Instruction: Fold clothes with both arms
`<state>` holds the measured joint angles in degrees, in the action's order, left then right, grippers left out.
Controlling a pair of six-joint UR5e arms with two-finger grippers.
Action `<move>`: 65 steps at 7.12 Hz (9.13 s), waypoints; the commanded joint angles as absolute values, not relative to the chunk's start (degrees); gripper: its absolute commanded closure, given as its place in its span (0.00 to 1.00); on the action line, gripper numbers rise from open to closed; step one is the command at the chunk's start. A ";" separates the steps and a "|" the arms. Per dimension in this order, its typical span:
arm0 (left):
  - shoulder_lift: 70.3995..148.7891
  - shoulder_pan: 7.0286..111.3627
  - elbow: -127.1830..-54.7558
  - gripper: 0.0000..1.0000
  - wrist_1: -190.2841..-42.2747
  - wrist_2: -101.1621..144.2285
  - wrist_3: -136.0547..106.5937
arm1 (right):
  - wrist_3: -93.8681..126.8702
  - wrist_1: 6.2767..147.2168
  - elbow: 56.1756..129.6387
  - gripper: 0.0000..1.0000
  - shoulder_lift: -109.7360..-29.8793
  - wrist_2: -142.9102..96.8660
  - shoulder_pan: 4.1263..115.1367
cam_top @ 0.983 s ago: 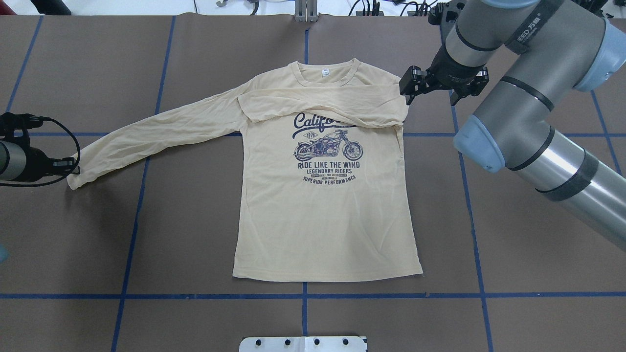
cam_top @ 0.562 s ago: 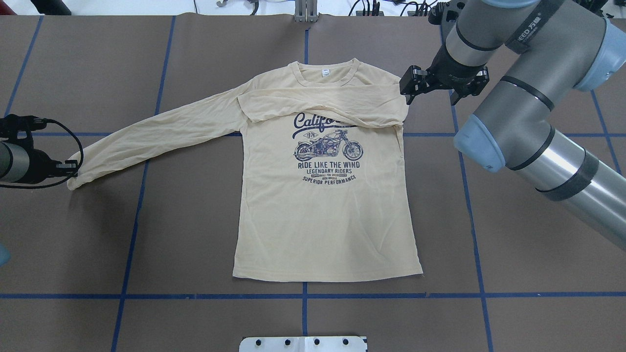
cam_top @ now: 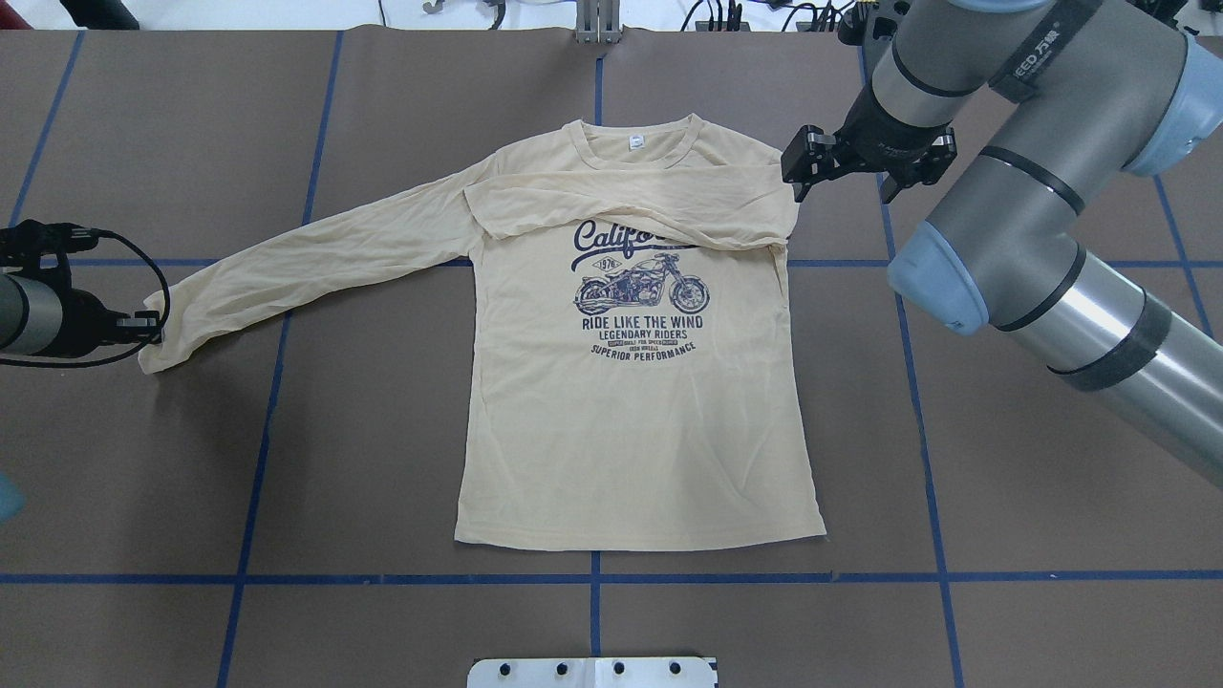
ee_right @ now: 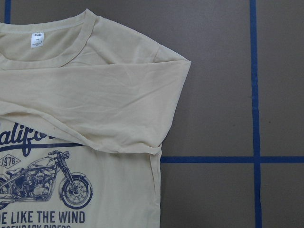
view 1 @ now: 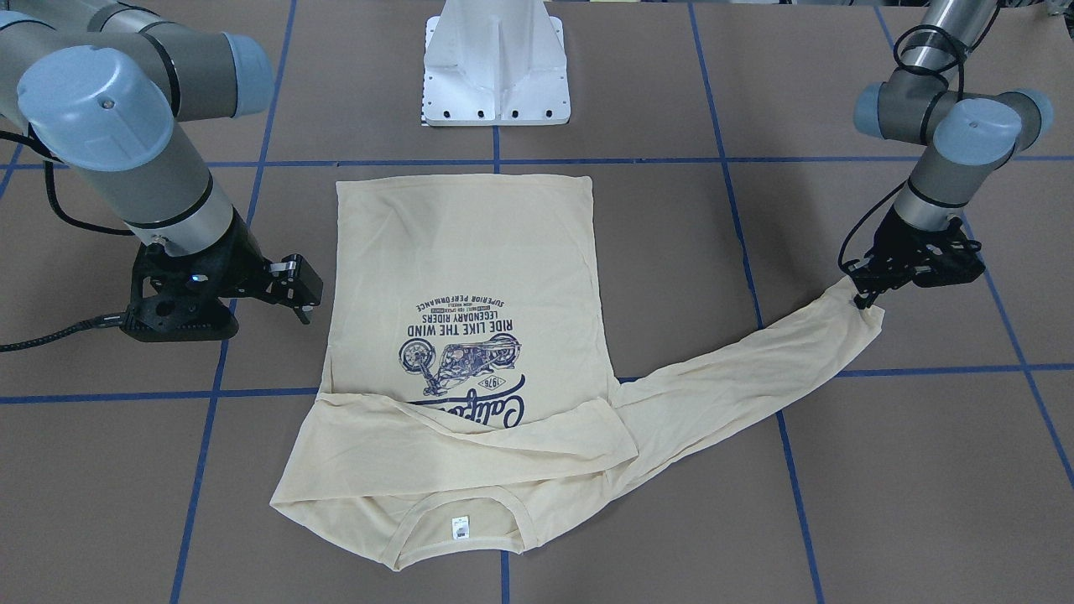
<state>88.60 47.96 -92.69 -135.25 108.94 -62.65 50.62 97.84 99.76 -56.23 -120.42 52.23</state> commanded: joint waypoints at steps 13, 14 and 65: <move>132.32 57.22 -92.31 1.00 -120.31 137.55 -86.28 | 41.13 97.65 112.15 0.00 -76.64 -121.38 55.20; 134.97 56.78 -90.72 1.00 -123.72 137.81 -89.61 | 41.13 97.65 111.89 0.00 -76.64 -121.38 55.11; 121.11 43.42 -98.79 0.00 -124.98 121.82 -80.95 | 74.18 66.62 107.75 1.00 -83.14 -118.31 23.55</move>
